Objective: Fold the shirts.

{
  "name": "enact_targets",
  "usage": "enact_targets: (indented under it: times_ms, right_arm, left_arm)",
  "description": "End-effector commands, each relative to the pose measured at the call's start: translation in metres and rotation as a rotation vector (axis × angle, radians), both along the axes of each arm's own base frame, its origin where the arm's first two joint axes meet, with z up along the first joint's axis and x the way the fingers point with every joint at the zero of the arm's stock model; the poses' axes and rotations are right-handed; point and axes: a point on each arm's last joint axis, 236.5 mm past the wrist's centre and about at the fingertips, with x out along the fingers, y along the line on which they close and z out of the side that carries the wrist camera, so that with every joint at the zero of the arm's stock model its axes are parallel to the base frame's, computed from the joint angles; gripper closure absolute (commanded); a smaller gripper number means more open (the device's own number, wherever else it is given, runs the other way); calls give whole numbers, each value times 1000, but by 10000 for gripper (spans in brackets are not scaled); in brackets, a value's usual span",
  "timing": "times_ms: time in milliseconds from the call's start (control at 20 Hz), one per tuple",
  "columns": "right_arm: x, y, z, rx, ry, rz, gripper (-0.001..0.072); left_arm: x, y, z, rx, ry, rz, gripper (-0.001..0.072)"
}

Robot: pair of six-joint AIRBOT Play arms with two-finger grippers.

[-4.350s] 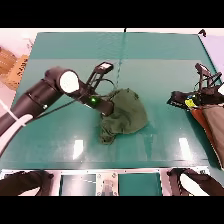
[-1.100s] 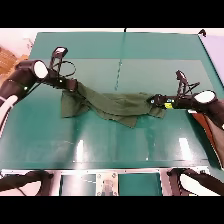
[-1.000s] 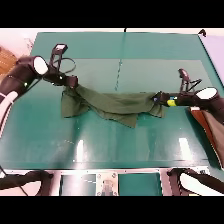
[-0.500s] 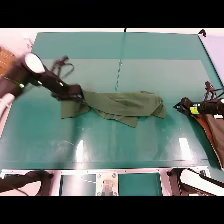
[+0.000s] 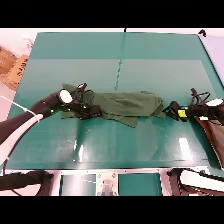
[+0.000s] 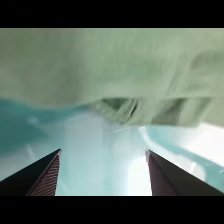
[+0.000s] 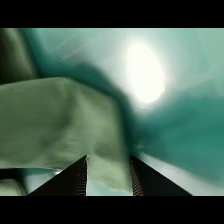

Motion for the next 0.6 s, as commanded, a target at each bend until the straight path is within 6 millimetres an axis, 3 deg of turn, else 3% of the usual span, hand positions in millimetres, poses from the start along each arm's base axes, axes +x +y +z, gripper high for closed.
enact_targets:
  times_ms: [0,100,200,350,400,550]
  right_arm:
    - [-5,20,-16,18,45,51,389]
    - [-2,22,-14,31,38,41,505]
    - [1,21,-12,30,31,41,693]
    - [6,22,-6,37,16,39,692]
    - [7,22,-5,37,14,39,693]
    - [7,23,-2,48,19,48,693]
  left_arm:
    - [4,-13,-11,-47,8,43,104]
    - [2,-16,-15,-61,28,52,104]
    - [1,-21,-19,-84,48,57,104]
    - [1,-36,-26,-160,87,73,106]
    - [0,-39,-30,-172,102,78,174]
    - [-10,-45,-23,-192,91,-28,680]
